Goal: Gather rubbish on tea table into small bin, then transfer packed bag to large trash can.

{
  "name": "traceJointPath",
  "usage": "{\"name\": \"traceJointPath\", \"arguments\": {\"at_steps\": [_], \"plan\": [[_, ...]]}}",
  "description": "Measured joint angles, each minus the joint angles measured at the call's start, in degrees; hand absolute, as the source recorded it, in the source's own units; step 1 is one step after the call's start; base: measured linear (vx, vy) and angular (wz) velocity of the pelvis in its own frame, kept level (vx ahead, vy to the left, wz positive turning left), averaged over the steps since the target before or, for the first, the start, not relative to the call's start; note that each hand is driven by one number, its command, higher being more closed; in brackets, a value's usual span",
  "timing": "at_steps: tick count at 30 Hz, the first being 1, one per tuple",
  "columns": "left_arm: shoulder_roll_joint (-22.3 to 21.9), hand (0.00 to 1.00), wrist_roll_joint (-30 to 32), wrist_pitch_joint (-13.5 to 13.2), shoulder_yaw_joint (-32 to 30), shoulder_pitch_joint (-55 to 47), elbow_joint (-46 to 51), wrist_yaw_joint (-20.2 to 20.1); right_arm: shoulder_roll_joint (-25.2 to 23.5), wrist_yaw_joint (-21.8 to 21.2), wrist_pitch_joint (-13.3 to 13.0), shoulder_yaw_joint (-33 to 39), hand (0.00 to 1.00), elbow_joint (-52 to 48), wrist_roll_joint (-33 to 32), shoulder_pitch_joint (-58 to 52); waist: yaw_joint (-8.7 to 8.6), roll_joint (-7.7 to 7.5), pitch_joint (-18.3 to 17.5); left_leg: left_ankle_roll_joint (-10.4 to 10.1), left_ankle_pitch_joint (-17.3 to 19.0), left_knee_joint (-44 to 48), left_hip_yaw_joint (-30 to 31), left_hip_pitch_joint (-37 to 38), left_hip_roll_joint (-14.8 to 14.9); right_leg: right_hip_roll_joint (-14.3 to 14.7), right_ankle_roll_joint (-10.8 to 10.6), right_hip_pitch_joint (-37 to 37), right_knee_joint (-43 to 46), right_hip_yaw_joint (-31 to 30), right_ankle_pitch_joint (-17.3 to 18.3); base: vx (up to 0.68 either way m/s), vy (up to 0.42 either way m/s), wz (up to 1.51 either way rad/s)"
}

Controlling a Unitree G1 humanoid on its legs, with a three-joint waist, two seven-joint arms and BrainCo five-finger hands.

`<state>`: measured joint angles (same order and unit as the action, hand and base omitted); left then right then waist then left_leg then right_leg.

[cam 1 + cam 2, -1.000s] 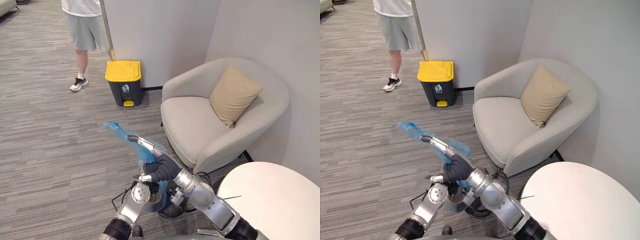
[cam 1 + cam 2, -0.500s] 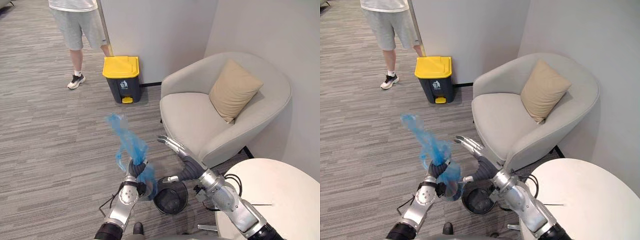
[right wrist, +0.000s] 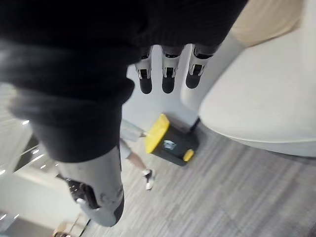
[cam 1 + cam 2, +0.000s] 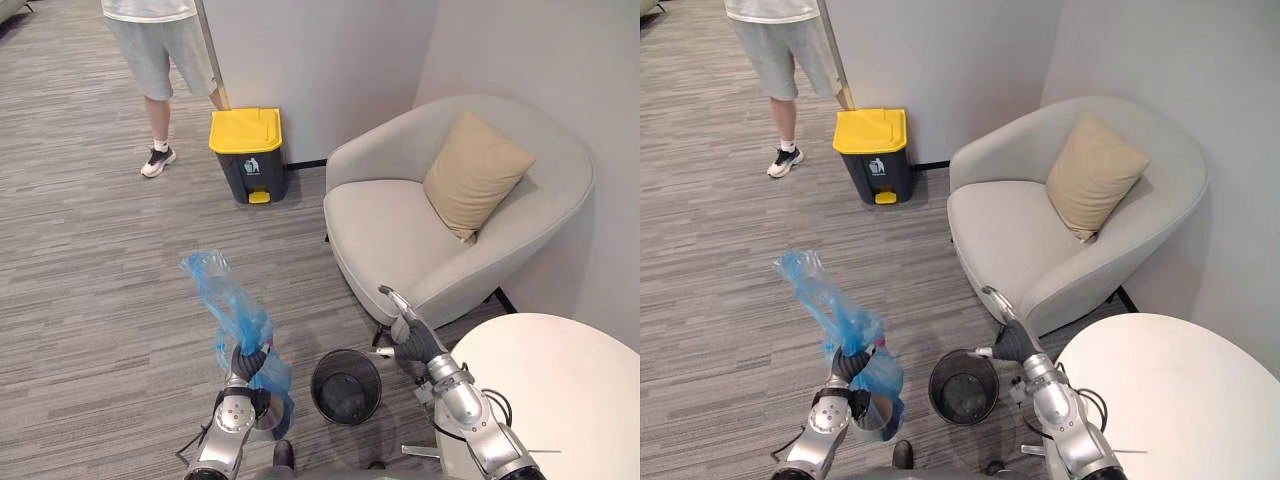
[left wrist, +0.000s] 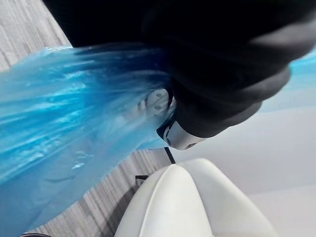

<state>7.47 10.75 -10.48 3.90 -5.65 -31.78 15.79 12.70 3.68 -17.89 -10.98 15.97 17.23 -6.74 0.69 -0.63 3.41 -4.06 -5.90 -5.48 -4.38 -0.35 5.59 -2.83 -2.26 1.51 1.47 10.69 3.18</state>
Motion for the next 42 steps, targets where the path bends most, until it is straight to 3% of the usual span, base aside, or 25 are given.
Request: {"name": "traceJointPath", "arguments": {"at_steps": [6, 11, 27, 33, 38, 39, 40, 42], "plan": [[-0.1, 1.00, -0.3, 0.0, -1.2, -1.4, -6.5, -3.3, -2.8, 0.0, 2.1, 4.4, 0.00, 11.9, -5.7, 0.1, 0.02, 0.22, 0.0, 0.0, 0.1, 0.0, 0.3, -1.0, -0.2, -0.1, 0.0, -0.6, -0.6, 0.3, 0.0, 0.00, 0.000, 0.01], [-0.1, 1.00, -0.4, 0.0, -1.9, -2.4, -11.2, -4.6, -3.6, 0.0, 3.0, 4.5, 0.00, 18.9, -6.4, 0.2, 0.00, 0.30, 0.0, 0.0, 0.1, 0.0, 0.9, -0.3, -0.5, -0.2, 0.0, 0.3, -0.9, 0.6, 0.0, 0.00, 0.000, 0.03], [-0.2, 1.00, -0.3, -0.1, -2.2, -4.5, -17.6, -5.8, -3.9, 1.3, 4.7, 6.8, 0.00, 27.4, -7.7, 0.3, -0.09, 1.45, 0.0, -0.1, 0.4, -0.2, 0.6, 0.0, -0.6, -0.4, -0.4, 0.1, -0.2, 0.0, 0.1, -0.03, 0.005, -0.01], [-0.4, 1.00, -0.4, -0.3, -2.3, -4.2, -17.7, -5.8, -4.3, 1.4, 4.9, 6.7, 0.00, 27.6, -7.7, 3.1, 0.34, 1.38, 0.8, 0.0, 0.5, 0.0, -2.7, -1.3, -0.3, -0.5, -0.5, -4.1, 3.2, -3.2, 0.2, 0.01, 0.008, -0.28], [-0.5, 1.00, -1.1, -0.8, -2.0, -0.9, -12.4, -5.8, -5.6, 2.6, 5.5, 5.8, 0.00, 24.3, -8.0, 5.5, 0.27, 0.03, 3.4, 2.0, 3.8, 9.3, -3.3, -7.2, -0.2, -2.4, -2.3, -10.9, 14.6, -4.6, 2.7, -0.07, 0.024, 0.04], [-0.6, 1.00, -1.2, -1.3, -2.4, -0.8, -10.3, -5.8, -6.1, 2.7, 5.5, 5.6, 0.00, 22.4, -8.2, 4.8, 0.37, -0.33, 3.7, 2.3, 4.4, 10.9, -2.6, -8.6, -0.4, -3.8, -2.6, -12.3, 22.6, -4.9, 7.0, -0.12, -0.023, 0.41], [-0.5, 1.00, -1.2, -1.3, -2.4, -0.6, -9.8, -5.8, -6.4, 2.7, 5.5, 5.6, 0.00, 21.7, -8.2, 4.3, 0.30, -0.22, 3.8, 2.4, 4.7, 12.0, -1.7, -9.2, -0.9, -4.4, -2.7, -13.0, 27.9, -4.9, 8.9, -0.10, -0.058, 0.63], [-0.6, 1.00, -1.2, -1.3, -2.8, -1.2, -7.7, -5.8, -7.4, 2.6, 5.3, 5.4, 0.00, 20.8, -8.2, 3.4, 1.23, -2.11, 2.7, 2.3, 5.1, 16.1, 0.2, -12.1, -2.3, -5.4, -4.3, -12.4, 36.2, -6.7, 14.0, -0.07, -0.132, 0.55]]}}
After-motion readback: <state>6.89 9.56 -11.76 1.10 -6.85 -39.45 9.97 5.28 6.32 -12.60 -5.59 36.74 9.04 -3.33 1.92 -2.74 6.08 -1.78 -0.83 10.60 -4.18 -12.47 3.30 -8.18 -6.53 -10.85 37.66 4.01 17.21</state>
